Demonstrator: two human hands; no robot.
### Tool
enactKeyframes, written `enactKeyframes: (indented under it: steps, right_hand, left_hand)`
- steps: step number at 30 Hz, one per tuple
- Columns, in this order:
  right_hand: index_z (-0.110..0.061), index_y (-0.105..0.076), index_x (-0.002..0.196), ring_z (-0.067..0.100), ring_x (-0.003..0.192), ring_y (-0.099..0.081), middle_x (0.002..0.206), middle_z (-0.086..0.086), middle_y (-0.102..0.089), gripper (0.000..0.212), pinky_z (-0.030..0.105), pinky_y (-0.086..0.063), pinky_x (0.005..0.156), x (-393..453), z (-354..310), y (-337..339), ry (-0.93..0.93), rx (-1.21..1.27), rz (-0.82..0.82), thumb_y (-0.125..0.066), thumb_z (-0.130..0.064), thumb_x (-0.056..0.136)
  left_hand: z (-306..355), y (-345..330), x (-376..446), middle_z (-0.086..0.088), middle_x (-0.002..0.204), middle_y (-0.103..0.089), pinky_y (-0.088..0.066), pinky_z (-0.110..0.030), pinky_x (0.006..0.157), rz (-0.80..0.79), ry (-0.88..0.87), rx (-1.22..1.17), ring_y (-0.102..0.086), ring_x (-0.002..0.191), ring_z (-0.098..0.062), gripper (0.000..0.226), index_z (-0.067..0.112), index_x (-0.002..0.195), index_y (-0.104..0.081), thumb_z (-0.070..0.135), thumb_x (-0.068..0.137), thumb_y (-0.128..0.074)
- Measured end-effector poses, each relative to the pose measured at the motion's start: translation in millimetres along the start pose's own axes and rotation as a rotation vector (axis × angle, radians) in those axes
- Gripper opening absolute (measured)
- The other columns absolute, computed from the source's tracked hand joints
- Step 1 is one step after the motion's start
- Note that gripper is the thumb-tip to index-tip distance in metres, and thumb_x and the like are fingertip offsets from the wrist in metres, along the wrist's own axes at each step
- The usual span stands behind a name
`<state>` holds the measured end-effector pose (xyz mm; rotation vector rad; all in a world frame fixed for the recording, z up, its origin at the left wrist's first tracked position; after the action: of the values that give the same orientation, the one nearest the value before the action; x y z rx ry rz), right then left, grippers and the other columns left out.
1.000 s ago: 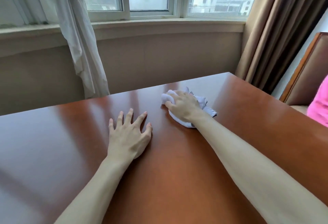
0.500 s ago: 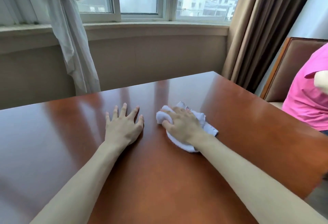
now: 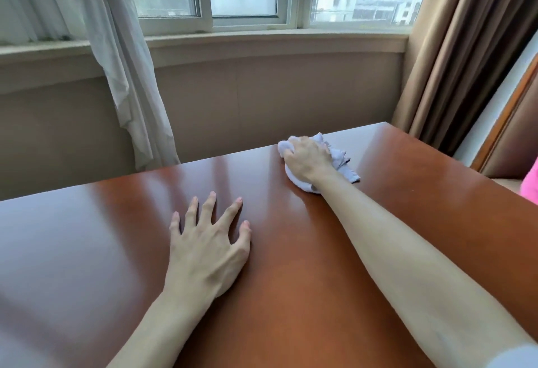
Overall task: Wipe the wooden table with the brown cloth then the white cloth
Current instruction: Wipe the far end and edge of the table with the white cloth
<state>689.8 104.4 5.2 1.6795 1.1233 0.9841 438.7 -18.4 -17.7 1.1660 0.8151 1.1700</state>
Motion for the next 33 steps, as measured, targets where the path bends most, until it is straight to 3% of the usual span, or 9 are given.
enactKeyframes:
  steps: [5,9,12,14,16,19,25,30,33]
  right_hand:
    - [-0.023,-0.058,0.105,0.03,0.12,-0.046,0.121,0.004,-0.062,0.026,0.046,-0.033,0.104,-137,-3,13,0.105,0.061,-0.034,-0.035,-0.032,0.096]
    - [-0.029,-0.055,0.123,0.019,0.126,-0.046,0.133,-0.008,-0.059,0.049,0.044,-0.032,0.114,-283,-12,30,0.24,0.12,-0.03,-0.025,-0.041,0.086]
    - [-0.039,-0.052,0.139,0.009,0.144,-0.035,0.149,-0.018,-0.047,0.055,0.037,-0.014,0.125,-385,-12,45,0.412,0.131,-0.122,-0.033,-0.044,0.087]
    - [-0.043,-0.05,0.14,0.008,0.144,-0.033,0.15,-0.022,-0.045,0.061,0.037,-0.011,0.125,-384,9,57,0.358,0.086,-0.091,-0.029,-0.052,0.083]
    - [-0.042,-0.053,0.135,0.018,0.137,-0.041,0.142,-0.015,-0.051,0.06,0.044,-0.018,0.121,-348,28,64,0.18,0.003,-0.034,-0.027,-0.056,0.083]
    - [-0.037,-0.054,0.138,0.027,0.14,-0.037,0.147,-0.003,-0.05,0.052,0.057,-0.009,0.122,-318,22,60,-0.075,-0.021,-0.022,-0.034,-0.052,0.092]
    - [-0.044,-0.044,0.144,0.012,0.149,-0.023,0.155,-0.018,-0.037,0.066,0.047,-0.002,0.126,-407,13,59,0.138,0.056,-0.036,-0.021,-0.057,0.084]
    - [-0.034,-0.055,0.134,0.03,0.138,-0.039,0.143,-0.001,-0.053,0.076,0.065,-0.012,0.117,-350,87,88,-0.395,-0.051,0.096,-0.007,-0.056,0.08]
    - [-0.033,-0.051,0.141,0.025,0.143,-0.034,0.149,-0.006,-0.048,0.079,0.061,-0.01,0.121,-388,46,68,-0.144,-0.045,0.08,-0.007,-0.055,0.079]
  left_hand:
    - [2,6,-5,-0.004,0.166,-0.016,-0.007,-0.055,0.122,0.001,-0.038,-0.015,-0.01,0.153,-0.029,0.053,0.047,0.153,-0.027,0.053,0.1,-0.03]
    - [25,25,-26,-0.01,0.157,-0.037,-0.023,-0.048,0.118,0.064,-0.159,-0.061,-0.035,0.144,-0.029,0.048,0.033,0.149,-0.043,0.034,0.101,-0.039]
    - [38,35,-65,-0.005,0.156,-0.039,-0.036,-0.041,0.112,-0.038,-0.224,-0.134,-0.042,0.139,-0.027,0.049,0.033,0.147,-0.046,0.036,0.098,-0.046]
    - [34,39,-93,-0.007,0.158,-0.036,-0.033,-0.042,0.116,-0.075,-0.243,-0.084,-0.037,0.143,-0.026,0.052,0.036,0.149,-0.042,0.042,0.098,-0.046]
    - [27,43,-123,-0.009,0.161,-0.031,-0.027,-0.048,0.119,-0.091,-0.263,-0.013,-0.028,0.148,-0.027,0.054,0.039,0.152,-0.035,0.048,0.099,-0.042]
    - [12,47,-164,-0.007,0.166,-0.017,-0.022,-0.052,0.12,-0.079,-0.25,0.075,-0.014,0.153,-0.026,0.06,0.044,0.156,-0.018,0.057,0.1,-0.031]
    - [-1,34,-198,0.0,0.168,-0.009,-0.016,-0.05,0.122,-0.134,-0.262,0.147,-0.007,0.155,-0.02,0.069,0.048,0.157,-0.01,0.065,0.09,-0.005]
    - [0,30,-199,0.0,0.168,-0.01,-0.011,-0.05,0.124,-0.095,-0.253,0.099,-0.006,0.155,-0.019,0.055,0.048,0.156,-0.016,0.055,0.101,-0.022]
    - [-1,28,-198,0.0,0.168,-0.012,-0.012,-0.05,0.123,-0.085,-0.258,0.091,-0.008,0.155,-0.019,0.055,0.049,0.155,-0.018,0.056,0.101,-0.023]
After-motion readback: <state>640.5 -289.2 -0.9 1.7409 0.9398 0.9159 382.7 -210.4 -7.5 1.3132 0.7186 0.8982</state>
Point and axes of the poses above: each hand's wrist, its own x-axis towards the middle knuckle, its own y-axis out of the back of the hand, z = x × y, the point moved 1 cm from there along x, towards the middle knuckle
